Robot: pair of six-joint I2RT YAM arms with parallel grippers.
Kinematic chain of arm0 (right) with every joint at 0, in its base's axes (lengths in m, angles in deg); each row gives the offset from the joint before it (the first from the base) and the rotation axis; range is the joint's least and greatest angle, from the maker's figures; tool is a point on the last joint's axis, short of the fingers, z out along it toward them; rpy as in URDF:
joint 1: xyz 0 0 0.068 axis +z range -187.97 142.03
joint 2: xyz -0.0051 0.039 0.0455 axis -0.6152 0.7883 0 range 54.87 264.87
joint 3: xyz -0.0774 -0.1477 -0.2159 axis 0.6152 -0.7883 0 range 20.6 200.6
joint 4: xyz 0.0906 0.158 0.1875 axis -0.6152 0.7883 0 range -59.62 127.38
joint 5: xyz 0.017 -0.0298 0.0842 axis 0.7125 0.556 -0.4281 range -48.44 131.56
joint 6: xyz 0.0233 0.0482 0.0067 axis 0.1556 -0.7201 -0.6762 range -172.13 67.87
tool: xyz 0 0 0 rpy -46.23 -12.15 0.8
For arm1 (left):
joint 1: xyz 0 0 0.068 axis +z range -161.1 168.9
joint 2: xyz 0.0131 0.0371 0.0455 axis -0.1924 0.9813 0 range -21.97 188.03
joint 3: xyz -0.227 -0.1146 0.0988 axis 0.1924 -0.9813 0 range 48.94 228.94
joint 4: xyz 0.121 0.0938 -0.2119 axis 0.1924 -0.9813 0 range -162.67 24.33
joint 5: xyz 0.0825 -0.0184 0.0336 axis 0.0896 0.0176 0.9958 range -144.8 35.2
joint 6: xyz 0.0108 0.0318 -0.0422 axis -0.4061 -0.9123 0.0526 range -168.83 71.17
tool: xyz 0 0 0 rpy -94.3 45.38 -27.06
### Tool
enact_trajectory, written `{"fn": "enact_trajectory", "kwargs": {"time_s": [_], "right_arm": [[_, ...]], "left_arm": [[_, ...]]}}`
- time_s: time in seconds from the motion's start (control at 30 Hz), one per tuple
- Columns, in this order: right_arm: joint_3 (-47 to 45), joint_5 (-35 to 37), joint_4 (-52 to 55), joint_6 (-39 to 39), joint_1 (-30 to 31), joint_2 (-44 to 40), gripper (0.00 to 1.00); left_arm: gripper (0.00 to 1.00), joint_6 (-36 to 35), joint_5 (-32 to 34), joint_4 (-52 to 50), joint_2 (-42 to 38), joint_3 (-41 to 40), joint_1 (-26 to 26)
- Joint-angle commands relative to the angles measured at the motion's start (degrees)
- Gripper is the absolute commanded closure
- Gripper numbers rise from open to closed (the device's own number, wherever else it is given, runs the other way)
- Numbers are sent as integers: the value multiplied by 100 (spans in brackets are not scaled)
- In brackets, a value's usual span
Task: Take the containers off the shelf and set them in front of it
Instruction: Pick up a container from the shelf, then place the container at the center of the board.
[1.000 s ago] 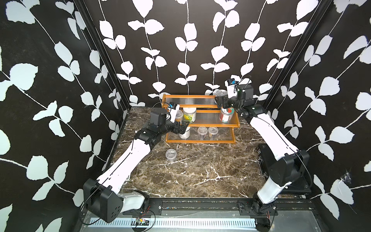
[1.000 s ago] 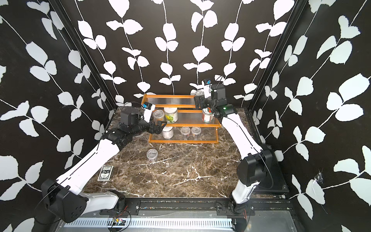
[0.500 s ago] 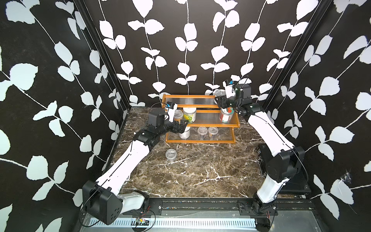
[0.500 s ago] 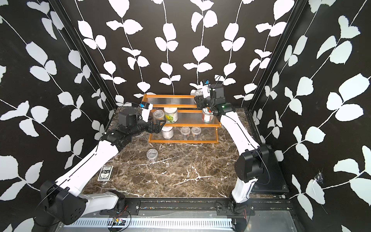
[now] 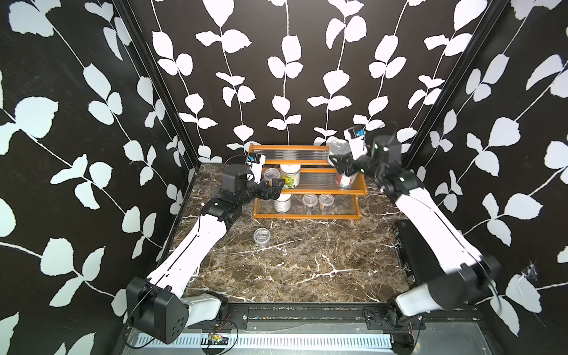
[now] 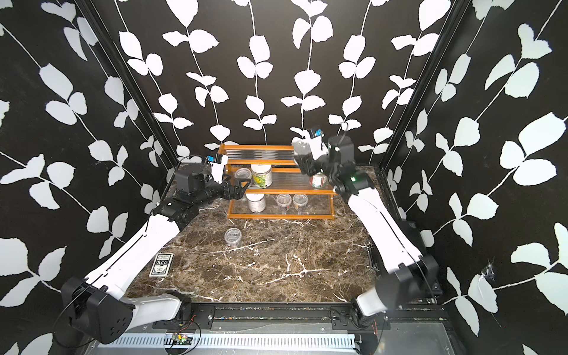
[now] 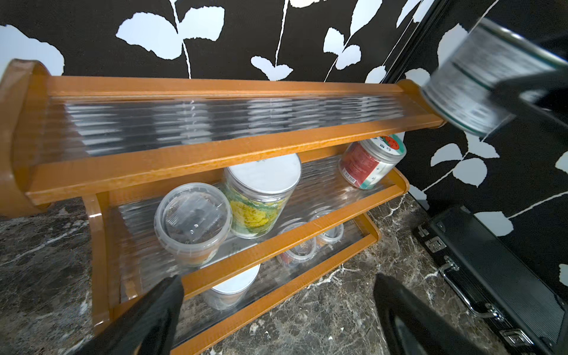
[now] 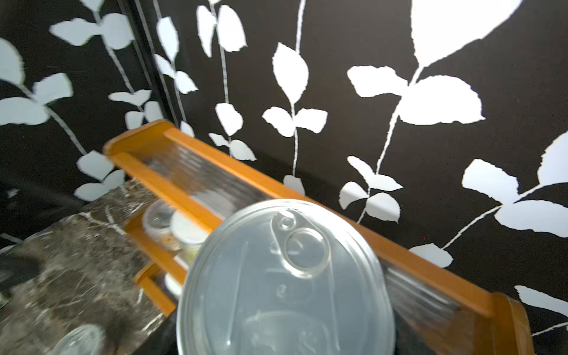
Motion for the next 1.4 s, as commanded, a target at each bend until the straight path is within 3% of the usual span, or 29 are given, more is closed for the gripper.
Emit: {"fn": "enact_trajectory", "kwargs": {"time_s": [0.0, 0.2, 0.47, 0.87, 1.37], "right_arm": [[-989, -253, -271, 129, 398, -646, 34], [-2570, -196, -951, -104, 1086, -1227, 34], [-3991, -326, -3081, -421, 1884, -557, 35], [-4038, -603, -4611, -313, 2452, 1520, 35], [-3817, -338, -4835, 19, 2533, 2553, 33]], "left_arm": [[1, 141, -157, 304, -229, -14, 49], [1, 375, -314, 582, -149, 84, 58], [1, 439, -287, 645, -184, -63, 57], [1, 309, -71, 382, -455, -521, 57], [1, 158, 67, 113, -691, -772, 71]]}}
